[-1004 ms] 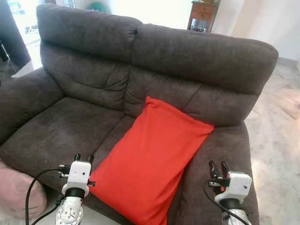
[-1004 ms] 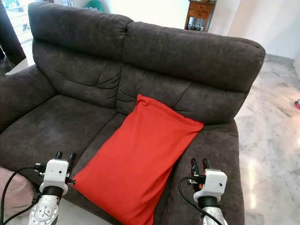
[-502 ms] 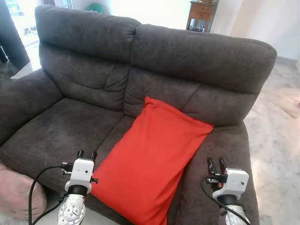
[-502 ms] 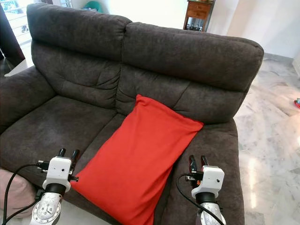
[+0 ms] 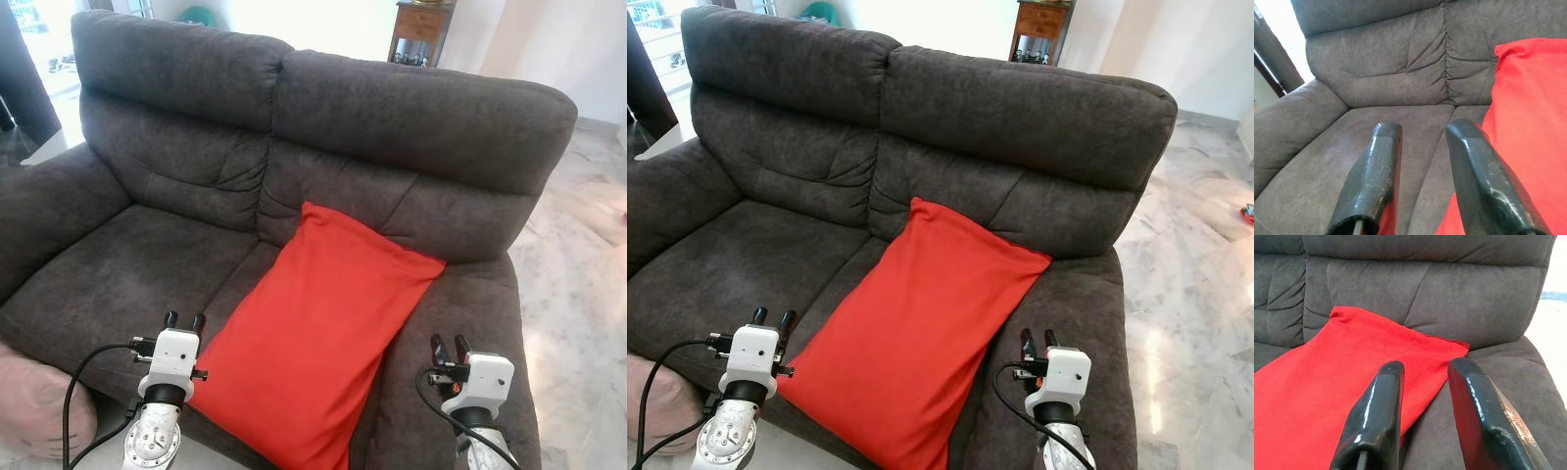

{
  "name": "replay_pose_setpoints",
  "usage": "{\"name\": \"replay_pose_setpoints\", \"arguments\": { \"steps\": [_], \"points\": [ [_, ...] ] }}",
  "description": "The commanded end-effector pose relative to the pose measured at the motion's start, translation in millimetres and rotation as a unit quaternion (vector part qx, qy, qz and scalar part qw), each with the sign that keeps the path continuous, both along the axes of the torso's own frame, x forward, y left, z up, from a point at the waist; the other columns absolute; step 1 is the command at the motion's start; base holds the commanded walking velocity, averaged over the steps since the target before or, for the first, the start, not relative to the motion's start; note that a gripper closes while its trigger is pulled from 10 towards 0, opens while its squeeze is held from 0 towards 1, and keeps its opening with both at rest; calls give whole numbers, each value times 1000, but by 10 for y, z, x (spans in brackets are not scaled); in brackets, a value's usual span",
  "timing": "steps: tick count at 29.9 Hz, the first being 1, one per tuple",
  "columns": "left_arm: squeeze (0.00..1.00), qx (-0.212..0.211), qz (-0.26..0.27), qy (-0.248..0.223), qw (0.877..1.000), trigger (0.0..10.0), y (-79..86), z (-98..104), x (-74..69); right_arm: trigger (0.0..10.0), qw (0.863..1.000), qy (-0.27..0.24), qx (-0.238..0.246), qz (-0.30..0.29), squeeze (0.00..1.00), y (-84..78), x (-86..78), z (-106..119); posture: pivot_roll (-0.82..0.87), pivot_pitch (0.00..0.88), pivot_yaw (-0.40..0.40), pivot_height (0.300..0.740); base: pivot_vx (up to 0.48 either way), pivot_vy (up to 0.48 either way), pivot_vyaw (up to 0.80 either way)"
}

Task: Move the pillow to the sofa from floor

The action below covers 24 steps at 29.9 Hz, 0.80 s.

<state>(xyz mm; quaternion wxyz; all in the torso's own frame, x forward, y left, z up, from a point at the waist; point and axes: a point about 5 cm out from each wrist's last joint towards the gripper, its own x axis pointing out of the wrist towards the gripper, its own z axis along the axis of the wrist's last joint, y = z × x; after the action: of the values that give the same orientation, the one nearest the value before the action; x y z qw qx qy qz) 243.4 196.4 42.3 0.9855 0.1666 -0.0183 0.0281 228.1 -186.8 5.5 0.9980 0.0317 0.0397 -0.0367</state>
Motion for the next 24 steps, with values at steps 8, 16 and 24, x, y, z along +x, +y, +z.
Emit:
{"name": "replay_pose_setpoints", "arguments": {
  "steps": [8,16,24],
  "points": [
    [0,-1,-5,5,1000,10000,-23,-3,4,10000,1000,12,-1,-5,0,-27,14,-26,90,15,-70,740,0,0,0],
    [0,0,-6,6,1000,10000,-23,-2,5,10000,1000,14,0,-2,0,-8,32,-30,92,18,-70,740,0,0,0],
    [0,-1,-7,8,1000,10000,-29,-12,4,10000,1000,17,1,0,0,3,41,-42,93,17,-70,740,0,0,0]
  ]
}}
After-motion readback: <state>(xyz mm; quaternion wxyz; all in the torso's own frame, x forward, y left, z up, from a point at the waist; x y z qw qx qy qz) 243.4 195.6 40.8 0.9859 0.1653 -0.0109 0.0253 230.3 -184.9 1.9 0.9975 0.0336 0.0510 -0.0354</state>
